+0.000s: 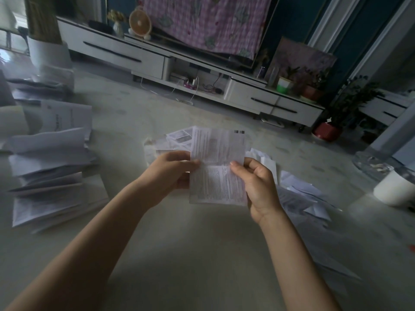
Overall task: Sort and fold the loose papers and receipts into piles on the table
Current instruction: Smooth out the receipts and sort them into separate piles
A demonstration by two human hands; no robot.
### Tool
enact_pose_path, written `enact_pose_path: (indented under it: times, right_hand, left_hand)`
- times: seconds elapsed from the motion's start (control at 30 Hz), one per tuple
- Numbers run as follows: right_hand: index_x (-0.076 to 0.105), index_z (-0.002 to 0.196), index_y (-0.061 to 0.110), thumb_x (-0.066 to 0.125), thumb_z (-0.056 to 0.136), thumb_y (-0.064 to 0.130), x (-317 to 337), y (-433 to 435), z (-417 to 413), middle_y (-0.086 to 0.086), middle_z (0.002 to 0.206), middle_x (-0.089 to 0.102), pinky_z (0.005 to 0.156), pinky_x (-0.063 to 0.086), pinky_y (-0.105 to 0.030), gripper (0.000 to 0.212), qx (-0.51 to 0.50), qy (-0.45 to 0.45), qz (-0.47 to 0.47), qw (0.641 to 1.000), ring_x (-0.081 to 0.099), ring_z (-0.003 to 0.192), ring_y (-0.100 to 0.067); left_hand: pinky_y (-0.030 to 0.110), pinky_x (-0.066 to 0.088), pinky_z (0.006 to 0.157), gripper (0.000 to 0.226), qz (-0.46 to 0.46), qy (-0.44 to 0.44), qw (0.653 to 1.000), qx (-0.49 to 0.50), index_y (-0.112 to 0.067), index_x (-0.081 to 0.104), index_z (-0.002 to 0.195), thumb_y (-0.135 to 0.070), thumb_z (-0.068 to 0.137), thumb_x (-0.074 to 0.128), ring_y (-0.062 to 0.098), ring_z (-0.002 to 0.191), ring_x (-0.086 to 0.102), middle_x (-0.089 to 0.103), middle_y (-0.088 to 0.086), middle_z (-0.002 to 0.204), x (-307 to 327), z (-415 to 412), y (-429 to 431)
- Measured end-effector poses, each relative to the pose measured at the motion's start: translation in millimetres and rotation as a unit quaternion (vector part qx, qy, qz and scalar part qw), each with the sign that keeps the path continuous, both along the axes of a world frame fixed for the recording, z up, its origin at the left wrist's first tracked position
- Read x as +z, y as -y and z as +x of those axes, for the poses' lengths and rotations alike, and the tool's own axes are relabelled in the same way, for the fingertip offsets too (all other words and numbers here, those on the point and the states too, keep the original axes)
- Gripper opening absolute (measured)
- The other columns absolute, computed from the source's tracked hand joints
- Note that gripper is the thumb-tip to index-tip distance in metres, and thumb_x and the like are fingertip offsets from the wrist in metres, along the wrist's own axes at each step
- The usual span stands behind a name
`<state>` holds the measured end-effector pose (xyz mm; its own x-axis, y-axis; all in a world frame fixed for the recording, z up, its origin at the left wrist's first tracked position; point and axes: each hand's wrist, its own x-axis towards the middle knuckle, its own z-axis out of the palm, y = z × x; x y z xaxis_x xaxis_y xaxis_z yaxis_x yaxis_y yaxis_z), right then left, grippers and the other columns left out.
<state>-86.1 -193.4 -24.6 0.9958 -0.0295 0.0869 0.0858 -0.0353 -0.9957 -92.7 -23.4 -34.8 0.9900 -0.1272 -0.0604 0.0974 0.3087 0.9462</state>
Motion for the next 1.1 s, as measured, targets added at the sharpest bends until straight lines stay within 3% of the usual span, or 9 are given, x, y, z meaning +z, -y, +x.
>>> enact_pose_path:
  times: [0.27, 0.4, 0.47, 0.53, 0.6, 0.7, 0.8, 0.93, 1.1]
  right_hand:
    - [0.062, 0.077, 0.014, 0.048, 0.083, -0.010, -4.7, 2.6, 5.5, -0.006, 0.081, 0.063, 0.069, 0.044, -0.030, 0.028, 0.024, -0.017, 0.014, 0.999, 0.057, 0.080, -0.020]
    - [0.062, 0.066, 0.015, 0.045, 0.080, -0.017, -7.3, 2.9, 4.9, -0.002, 0.079, 0.064, 0.068, 0.047, -0.026, 0.039, 0.008, 0.036, 0.008, 0.999, 0.057, 0.079, -0.019]
    - [0.065, 0.067, 0.014, 0.047, 0.079, -0.018, -7.1, 2.1, 4.3, 0.003, 0.080, 0.068, 0.070, 0.051, -0.020, 0.039, -0.001, 0.070, -0.016, 0.997, 0.062, 0.079, -0.012]
    - [0.067, 0.068, 0.014, 0.047, 0.079, -0.018, -5.5, 0.8, 4.0, 0.005, 0.080, 0.069, 0.072, 0.050, -0.017, 0.039, 0.000, 0.085, -0.028, 0.996, 0.064, 0.078, -0.006]
    - [0.068, 0.073, 0.013, 0.045, 0.082, -0.014, -4.5, 0.0, 4.8, 0.003, 0.083, 0.070, 0.073, 0.051, -0.019, 0.037, 0.006, 0.066, 0.000, 0.998, 0.065, 0.080, -0.007]
    - [0.068, 0.092, 0.017, 0.042, 0.093, 0.008, -2.0, 2.8, 7.4, -0.006, 0.096, 0.069, 0.070, 0.049, -0.026, 0.027, 0.008, -0.005, 0.066, 0.998, 0.063, 0.084, -0.016]
    - [0.063, 0.095, 0.014, 0.051, 0.092, 0.029, -1.2, 8.0, 6.4, -0.006, 0.091, 0.068, 0.070, 0.049, -0.031, 0.020, 0.058, -0.076, 0.048, 0.994, 0.063, 0.082, -0.019]
    - [0.063, 0.100, 0.010, 0.067, 0.077, -0.002, -3.8, 5.4, 3.4, -0.004, 0.090, 0.070, 0.065, 0.053, -0.024, 0.026, 0.113, -0.064, 0.017, 0.991, 0.067, 0.079, -0.016]
    - [0.061, 0.093, 0.012, 0.067, 0.076, -0.007, -3.0, 3.2, 0.2, -0.005, 0.086, 0.068, 0.058, 0.053, -0.019, 0.026, 0.079, -0.019, -0.060, 0.995, 0.065, 0.071, -0.012]
  left_hand:
    - [0.025, 0.055, 0.054, 0.029, -0.009, -0.014, 0.999, 0.036, -0.006, 0.062, 0.082, 0.010, 0.089, 0.039, 0.016, 0.055, 0.064, 0.062, 0.011, 0.074, 3.6, 0.8, -0.4]
    - [0.027, 0.056, 0.056, 0.019, -0.096, -0.070, 0.993, 0.003, -0.012, 0.060, 0.092, -0.018, 0.096, 0.042, 0.019, 0.059, 0.066, 0.068, 0.010, 0.077, 6.9, -0.5, 3.1]
    - [0.033, 0.058, 0.066, 0.025, -0.065, -0.067, 0.994, -0.053, -0.013, 0.064, 0.093, -0.030, 0.094, 0.046, 0.020, 0.069, 0.070, 0.072, 0.008, 0.082, 4.8, -2.7, 4.8]
    - [0.038, 0.059, 0.070, 0.018, -0.016, -0.055, 0.996, -0.061, -0.009, 0.066, 0.093, -0.020, 0.092, 0.053, 0.018, 0.072, 0.069, 0.070, 0.009, 0.090, 1.0, -4.4, 8.6]
    - [0.035, 0.059, 0.060, 0.009, 0.000, -0.053, 0.998, -0.025, -0.003, 0.064, 0.089, -0.005, 0.089, 0.055, 0.013, 0.061, 0.067, 0.066, 0.010, 0.084, -1.9, -5.4, 10.7]
    - [0.033, 0.059, 0.055, 0.011, -0.001, -0.037, 0.999, 0.011, -0.005, 0.065, 0.086, 0.001, 0.088, 0.055, 0.011, 0.058, 0.065, 0.066, 0.009, 0.078, -4.9, -4.1, 8.6]
    - [0.034, 0.059, 0.058, 0.013, 0.000, -0.011, 1.000, 0.028, -0.007, 0.066, 0.086, 0.000, 0.088, 0.055, 0.013, 0.060, 0.065, 0.066, 0.010, 0.081, -6.3, -2.1, 7.8]
    - [0.031, 0.058, 0.061, 0.011, 0.013, 0.008, 0.999, 0.046, -0.007, 0.066, 0.087, 0.000, 0.087, 0.057, 0.013, 0.062, 0.065, 0.065, 0.014, 0.085, -7.9, 0.0, 9.2]
    - [0.026, 0.056, 0.068, 0.025, 0.073, 0.040, 0.996, 0.044, -0.012, 0.065, 0.083, 0.011, 0.084, 0.056, 0.017, 0.068, 0.061, 0.066, 0.009, 0.079, -11.9, 2.5, 8.9]
